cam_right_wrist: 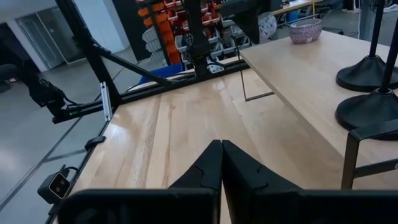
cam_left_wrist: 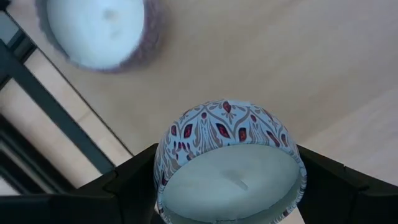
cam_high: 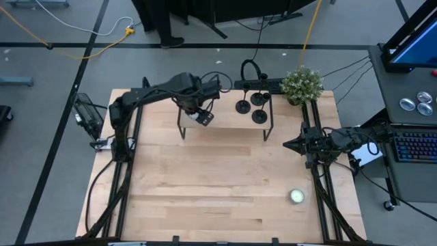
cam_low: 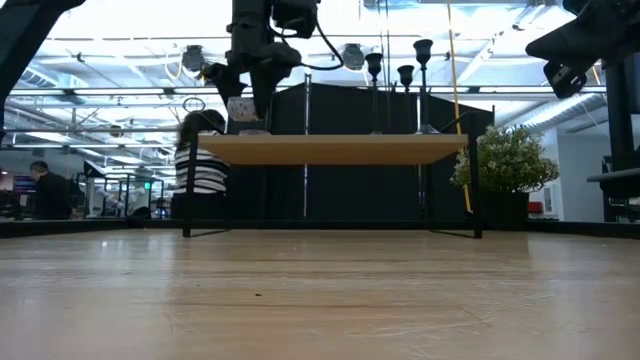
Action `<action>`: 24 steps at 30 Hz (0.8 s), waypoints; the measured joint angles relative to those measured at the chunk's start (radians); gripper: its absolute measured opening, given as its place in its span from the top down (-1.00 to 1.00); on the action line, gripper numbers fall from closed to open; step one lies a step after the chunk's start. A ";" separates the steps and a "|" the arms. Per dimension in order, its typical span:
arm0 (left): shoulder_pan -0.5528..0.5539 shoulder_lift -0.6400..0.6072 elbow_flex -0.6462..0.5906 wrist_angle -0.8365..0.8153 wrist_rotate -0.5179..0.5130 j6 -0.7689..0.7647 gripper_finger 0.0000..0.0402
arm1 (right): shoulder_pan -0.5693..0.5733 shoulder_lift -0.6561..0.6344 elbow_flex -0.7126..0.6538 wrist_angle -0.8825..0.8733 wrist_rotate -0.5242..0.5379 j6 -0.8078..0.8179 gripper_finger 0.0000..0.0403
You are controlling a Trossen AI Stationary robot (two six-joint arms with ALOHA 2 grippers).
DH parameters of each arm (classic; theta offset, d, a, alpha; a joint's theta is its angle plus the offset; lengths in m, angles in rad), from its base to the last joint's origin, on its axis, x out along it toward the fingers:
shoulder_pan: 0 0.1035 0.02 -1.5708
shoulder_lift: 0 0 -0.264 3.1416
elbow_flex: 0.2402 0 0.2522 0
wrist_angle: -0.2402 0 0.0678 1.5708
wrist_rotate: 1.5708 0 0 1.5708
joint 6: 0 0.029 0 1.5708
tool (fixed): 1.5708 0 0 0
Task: Pick & Place candle stick holders
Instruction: Put the white scented candle on the shelf
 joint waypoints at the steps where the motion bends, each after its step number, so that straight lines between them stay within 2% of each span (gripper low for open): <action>1: 0.007 0.000 0.000 0.002 0.008 0.002 -0.48 | 0.000 0.000 0.000 0.003 0.000 0.000 1.00; 24: 0.044 0.070 -0.003 0.001 0.016 0.004 -0.49 | 0.000 0.000 0.000 0.003 -0.001 0.000 1.00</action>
